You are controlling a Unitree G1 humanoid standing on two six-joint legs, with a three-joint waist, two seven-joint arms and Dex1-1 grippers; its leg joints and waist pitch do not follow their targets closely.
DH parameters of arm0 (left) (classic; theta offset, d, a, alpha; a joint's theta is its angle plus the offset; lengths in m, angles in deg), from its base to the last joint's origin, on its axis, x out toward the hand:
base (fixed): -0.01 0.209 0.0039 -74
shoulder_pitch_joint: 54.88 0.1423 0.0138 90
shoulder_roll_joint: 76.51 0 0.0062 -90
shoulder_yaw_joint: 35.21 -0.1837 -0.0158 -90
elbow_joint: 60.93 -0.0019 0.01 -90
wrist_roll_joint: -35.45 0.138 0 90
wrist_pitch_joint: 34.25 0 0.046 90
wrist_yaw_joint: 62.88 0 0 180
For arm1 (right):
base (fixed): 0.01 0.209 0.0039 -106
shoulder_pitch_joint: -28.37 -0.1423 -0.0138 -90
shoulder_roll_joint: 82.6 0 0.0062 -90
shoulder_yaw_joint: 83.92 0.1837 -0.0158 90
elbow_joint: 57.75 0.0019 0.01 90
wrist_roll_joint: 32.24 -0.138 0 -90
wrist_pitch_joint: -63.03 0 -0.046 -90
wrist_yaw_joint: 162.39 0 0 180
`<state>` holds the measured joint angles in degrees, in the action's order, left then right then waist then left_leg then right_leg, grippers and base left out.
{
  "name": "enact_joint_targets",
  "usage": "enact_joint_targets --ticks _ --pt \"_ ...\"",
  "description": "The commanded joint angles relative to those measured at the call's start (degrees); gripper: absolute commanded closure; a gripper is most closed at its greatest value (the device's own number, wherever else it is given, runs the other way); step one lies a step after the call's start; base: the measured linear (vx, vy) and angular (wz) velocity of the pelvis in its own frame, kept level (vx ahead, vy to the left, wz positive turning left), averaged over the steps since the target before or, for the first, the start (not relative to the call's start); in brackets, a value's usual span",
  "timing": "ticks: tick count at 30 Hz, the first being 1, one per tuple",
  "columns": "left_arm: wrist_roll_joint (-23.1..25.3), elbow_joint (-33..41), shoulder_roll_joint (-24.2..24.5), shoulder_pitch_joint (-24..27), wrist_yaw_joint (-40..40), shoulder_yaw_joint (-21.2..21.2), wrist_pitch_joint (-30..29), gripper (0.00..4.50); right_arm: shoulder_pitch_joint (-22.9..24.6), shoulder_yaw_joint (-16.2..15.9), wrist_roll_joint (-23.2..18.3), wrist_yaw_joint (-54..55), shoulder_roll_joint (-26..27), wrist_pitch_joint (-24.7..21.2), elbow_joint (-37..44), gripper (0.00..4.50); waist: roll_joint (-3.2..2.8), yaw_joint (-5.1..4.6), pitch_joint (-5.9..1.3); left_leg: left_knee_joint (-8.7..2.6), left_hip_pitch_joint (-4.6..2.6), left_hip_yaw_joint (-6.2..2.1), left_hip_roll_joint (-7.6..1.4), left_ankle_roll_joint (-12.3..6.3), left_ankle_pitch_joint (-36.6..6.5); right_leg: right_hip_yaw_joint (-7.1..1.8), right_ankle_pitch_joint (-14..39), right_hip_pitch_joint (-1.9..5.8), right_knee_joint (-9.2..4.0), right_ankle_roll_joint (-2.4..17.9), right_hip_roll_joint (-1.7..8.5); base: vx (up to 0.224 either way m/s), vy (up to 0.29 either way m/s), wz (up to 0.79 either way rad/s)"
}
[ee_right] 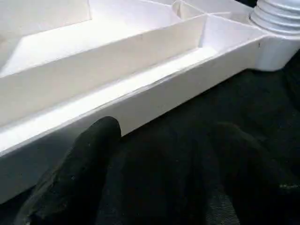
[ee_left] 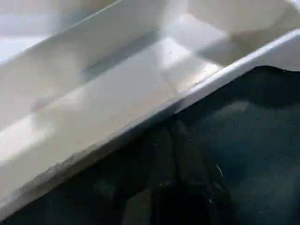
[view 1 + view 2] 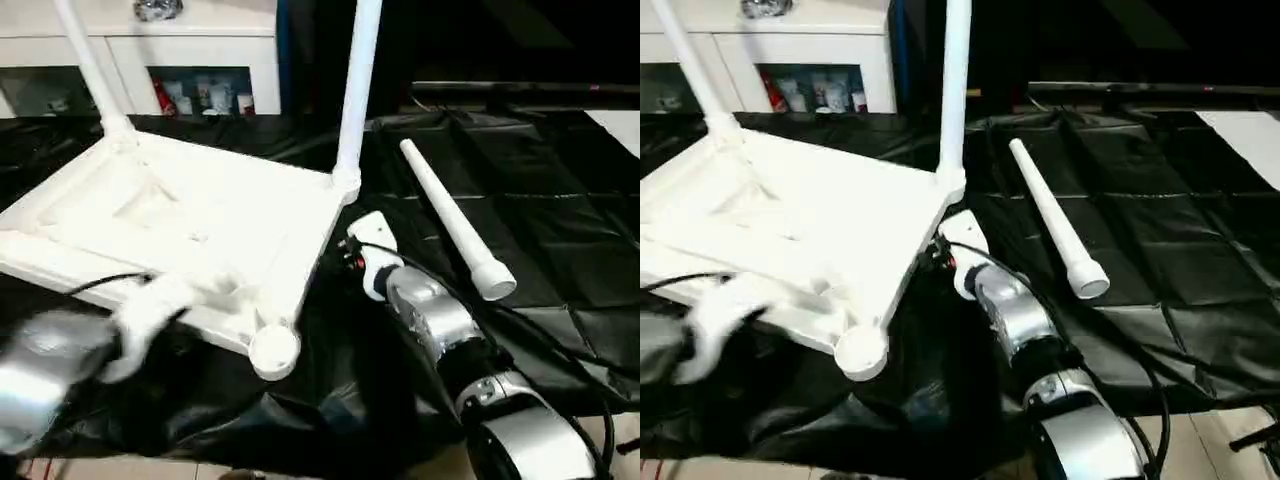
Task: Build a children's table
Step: Rotate table base, then pick table leg
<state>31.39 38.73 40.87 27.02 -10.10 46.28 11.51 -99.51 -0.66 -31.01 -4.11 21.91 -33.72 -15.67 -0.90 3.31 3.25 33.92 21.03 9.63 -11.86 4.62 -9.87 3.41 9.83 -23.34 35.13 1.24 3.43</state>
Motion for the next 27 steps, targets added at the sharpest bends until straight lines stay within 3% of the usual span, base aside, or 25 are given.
enact_joint_targets --ticks 1,3,5,6,9,12,15,16,18,19,20,24,25,27 --pt "0.20 -0.44 -1.18 -2.10 -1.04 -0.98 1.06 4.50 -0.55 0.00 0.61 -0.14 -0.67 -0.05 1.92 0.93 -1.74 -0.29 -3.59 -4.42 -0.97 -0.33 -0.70 2.67 -19.14 -2.59 14.45 2.28 -4.00 10.99 3.41 0.000 0.000 0.00" --pt "-0.13 -0.57 -1.84 -2.91 -1.35 -1.21 0.97 4.50 -0.36 0.21 0.43 -0.20 -1.09 -0.49 3.02 0.93 -1.44 -0.43 -3.65 -4.40 -0.82 -0.35 -0.65 2.61 -18.76 -2.56 14.37 2.48 -4.01 10.79 3.39 0.000 0.000 0.00" --pt "-0.92 -0.82 -3.28 -4.45 -1.42 -2.01 1.96 4.50 0.91 0.91 0.01 -0.29 -2.70 -3.04 7.75 0.93 -1.82 -0.43 -3.74 -4.22 -1.03 -0.29 -0.57 2.52 -18.02 -2.53 13.69 2.43 -3.98 10.55 3.20 0.000 0.000 0.00" --pt "-1.01 -0.80 -3.65 -4.79 -1.44 -2.24 2.23 4.50 1.18 1.05 -0.06 -0.31 -3.05 -3.47 8.63 0.93 -1.55 -0.49 -3.68 -4.25 -0.83 -0.26 -0.54 2.36 -17.54 -2.51 13.21 2.62 -4.00 10.55 3.13 0.000 0.000 0.00" --pt "-1.12 -0.98 -4.35 -5.31 -1.49 -2.53 2.72 4.50 1.57 1.23 -0.08 -0.28 -3.59 -3.98 9.78 0.93 -1.60 -0.59 -3.76 -4.15 -0.78 -0.23 -0.54 2.23 -16.92 -2.48 12.74 2.64 -3.98 10.70 3.16 0.000 0.000 0.00" --pt "-0.56 -3.91 -9.41 -8.24 -3.38 -4.27 4.62 4.50 2.48 2.13 0.59 1.05 -6.20 -8.48 14.05 0.93 -1.43 -0.61 -3.73 -4.05 -0.80 -0.09 -0.50 2.01 -16.05 -2.51 12.23 2.70 -4.10 10.90 3.00 0.000 0.000 0.00" --pt "-0.50 -4.30 -10.34 -8.78 -3.76 -5.07 4.80 4.50 3.00 2.81 0.39 1.31 -7.50 -10.48 16.92 0.93 -1.30 -0.28 -3.81 -4.00 -0.70 -0.13 -0.48 2.00 -15.64 -2.49 12.64 2.90 -4.05 10.48 3.17 0.000 0.000 0.00" --pt "-1.30 -3.37 -10.61 -8.78 -3.82 -4.64 4.67 4.50 3.51 3.87 -0.31 1.39 -8.78 -13.40 20.21 0.93 -0.99 -0.44 -3.76 -3.97 -0.56 -0.10 -0.41 1.77 -14.94 -2.49 13.00 3.01 -4.10 9.99 3.13 0.000 0.000 0.00" --pt "-1.89 -2.39 -10.69 -8.68 -3.98 -3.81 5.07 4.50 3.36 4.90 -1.15 1.25 -9.41 -15.58 21.46 0.77 -1.02 -0.56 -3.73 -3.88 -0.52 -0.08 -0.35 1.55 -14.02 -2.52 12.94 3.06 -4.05 9.64 3.04 0.000 0.000 0.00" --pt "-2.52 -1.42 -11.04 -8.74 -4.31 -2.80 4.71 4.50 3.08 5.76 -1.94 1.13 -10.05 -17.39 22.33 0.77 -1.27 -0.55 -3.85 -3.82 -0.62 -0.10 -0.38 1.52 -13.82 -2.51 12.80 3.03 -4.04 9.70 3.07 0.000 0.000 0.00" --pt "-4.01 0.32 -11.88 -9.11 -4.78 -0.88 3.64 4.50 2.05 7.04 -2.77 1.20 -11.27 -19.94 22.90 0.50 -1.12 -0.73 -3.78 -3.76 -0.63 0.01 -0.37 1.40 -13.81 -2.45 12.89 2.97 -4.12 9.99 2.99 0.000 0.000 0.00" --pt "-6.35 1.41 -14.75 -11.20 -6.03 1.51 2.88 4.50 -1.45 8.85 -2.71 2.71 -13.47 -21.52 19.74 0.28 -0.94 -0.86 -3.70 -3.53 -0.65 0.11 -0.22 1.35 -14.21 -2.31 14.97 2.87 -4.34 10.11 3.00 0.000 0.000 0.00" --pt "-6.89 1.61 -15.44 -11.79 -6.37 1.83 2.48 4.17 -2.80 9.83 -3.02 3.58 -13.85 -22.14 18.08 0.14 -0.82 -1.04 -3.66 -3.50 -0.62 0.12 -0.14 1.29 -14.28 -2.26 15.90 2.84 -4.36 10.04 2.96 0.000 0.000 0.00" --pt "-8.09 2.07 -16.55 -12.93 -6.85 2.21 0.66 4.09 -6.65 12.36 -4.46 5.07 -14.72 -24.27 12.81 0.01 -0.86 -1.20 -3.75 -3.35 -0.69 0.10 -0.14 1.44 -14.18 -2.24 15.95 2.82 -4.23 10.19 2.98 0.000 0.000 0.00"
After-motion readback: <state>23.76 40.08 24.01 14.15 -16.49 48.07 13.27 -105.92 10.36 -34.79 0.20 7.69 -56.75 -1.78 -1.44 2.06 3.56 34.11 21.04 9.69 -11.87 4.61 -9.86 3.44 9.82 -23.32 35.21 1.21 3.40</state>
